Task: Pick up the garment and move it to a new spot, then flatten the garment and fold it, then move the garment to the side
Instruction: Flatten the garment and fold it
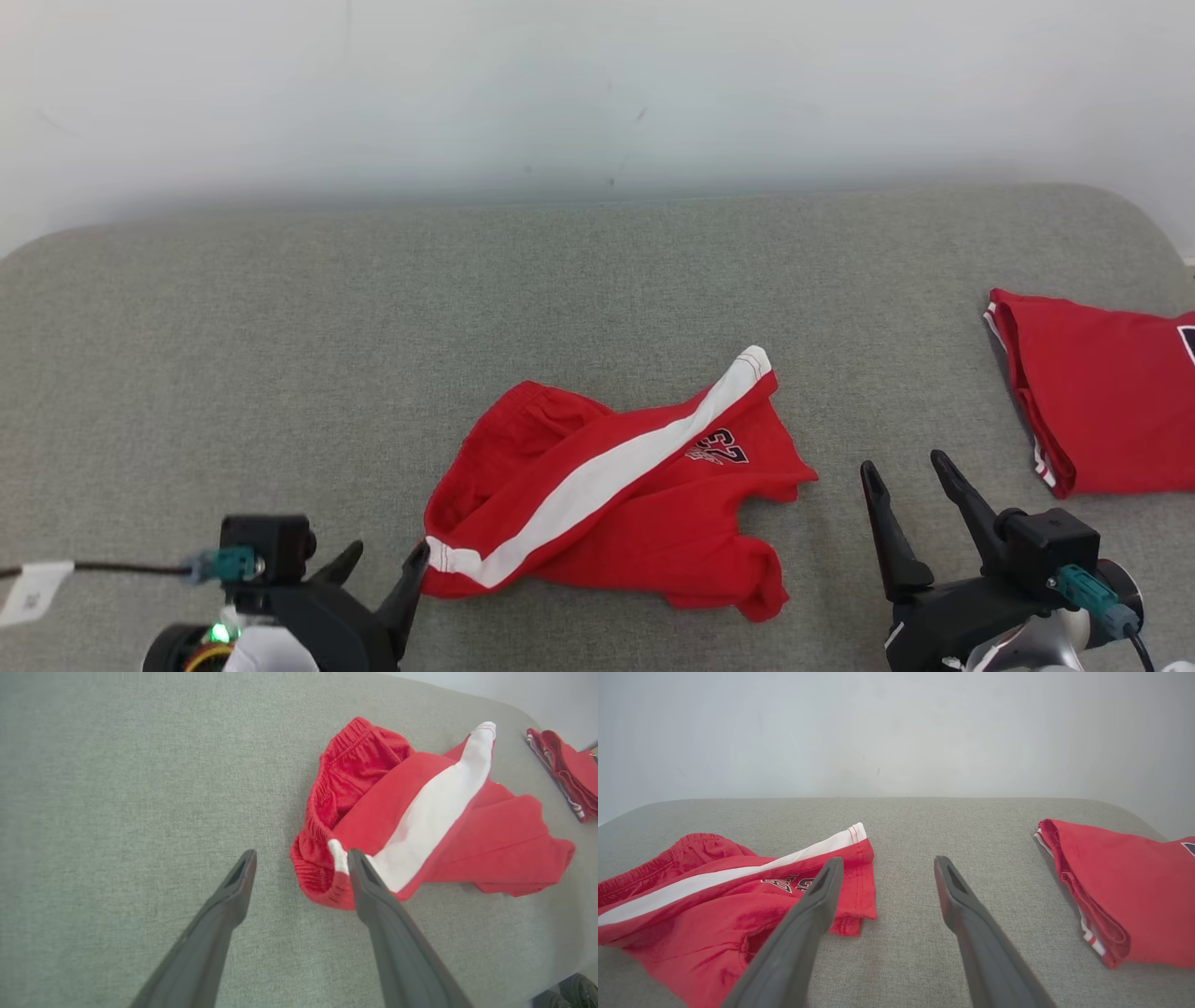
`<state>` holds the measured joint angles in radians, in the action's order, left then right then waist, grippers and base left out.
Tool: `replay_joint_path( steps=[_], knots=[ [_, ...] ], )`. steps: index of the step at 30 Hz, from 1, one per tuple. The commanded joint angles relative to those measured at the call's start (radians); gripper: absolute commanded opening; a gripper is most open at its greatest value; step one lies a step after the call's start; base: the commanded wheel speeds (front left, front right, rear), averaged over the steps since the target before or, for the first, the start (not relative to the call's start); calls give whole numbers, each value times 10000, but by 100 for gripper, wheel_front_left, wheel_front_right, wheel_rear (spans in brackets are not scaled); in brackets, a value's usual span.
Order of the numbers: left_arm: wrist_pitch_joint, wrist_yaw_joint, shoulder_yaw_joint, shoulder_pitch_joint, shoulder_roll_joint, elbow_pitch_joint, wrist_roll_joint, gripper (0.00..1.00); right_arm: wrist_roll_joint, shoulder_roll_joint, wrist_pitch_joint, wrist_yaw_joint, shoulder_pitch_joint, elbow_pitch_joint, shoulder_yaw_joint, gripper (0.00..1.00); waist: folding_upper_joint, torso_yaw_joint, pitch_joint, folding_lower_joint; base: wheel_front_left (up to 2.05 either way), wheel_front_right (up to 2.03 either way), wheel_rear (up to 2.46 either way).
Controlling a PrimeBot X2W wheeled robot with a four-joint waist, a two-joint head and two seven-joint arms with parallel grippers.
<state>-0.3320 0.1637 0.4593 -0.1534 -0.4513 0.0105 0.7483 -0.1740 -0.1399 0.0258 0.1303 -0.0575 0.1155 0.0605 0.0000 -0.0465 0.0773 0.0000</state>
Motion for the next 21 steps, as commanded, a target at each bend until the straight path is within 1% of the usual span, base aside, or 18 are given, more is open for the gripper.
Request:
replay_joint_path(
  steps=[1,4,9,10,11,12,13,16,21],
  knots=[
    [-132,25,50,-159,-34,113,-20,100,70,19,-1,6,7,-16,14,100,0,11,10,0,0,0,0],
    [-961,-17,93,-610,-403,473,72,100,37,63,20,6,-9,6,42,100,0,3,84,0,0,0,0],
    [-2238,-29,337,-1304,-611,360,295,100,-24,109,59,6,-153,53,127,100,0,-138,254,0,0,0,0],
    [-2460,-15,389,-1404,-622,288,297,95,-42,101,76,6,-187,71,145,100,0,-184,287,0,0,0,0],
    [-2666,11,424,-1482,-634,217,332,87,-62,88,95,6,-222,90,143,100,0,-222,313,0,0,0,0],
    [-2870,35,453,-1559,-671,149,352,84,-81,79,95,6,-252,111,166,100,0,-274,339,0,0,0,0],
    [-3044,84,479,-1599,-698,124,385,72,-95,76,114,6,-253,121,165,100,0,-314,359,0,0,0,0],
    [-3446,232,551,-1617,-695,107,510,57,-104,43,164,6,-213,177,126,100,0,-420,395,0,0,0,0],
    [-3715,472,504,-1448,-826,297,589,51,-116,16,228,6,-185,226,61,100,0,-446,438,0,0,0,0]
  ],
)
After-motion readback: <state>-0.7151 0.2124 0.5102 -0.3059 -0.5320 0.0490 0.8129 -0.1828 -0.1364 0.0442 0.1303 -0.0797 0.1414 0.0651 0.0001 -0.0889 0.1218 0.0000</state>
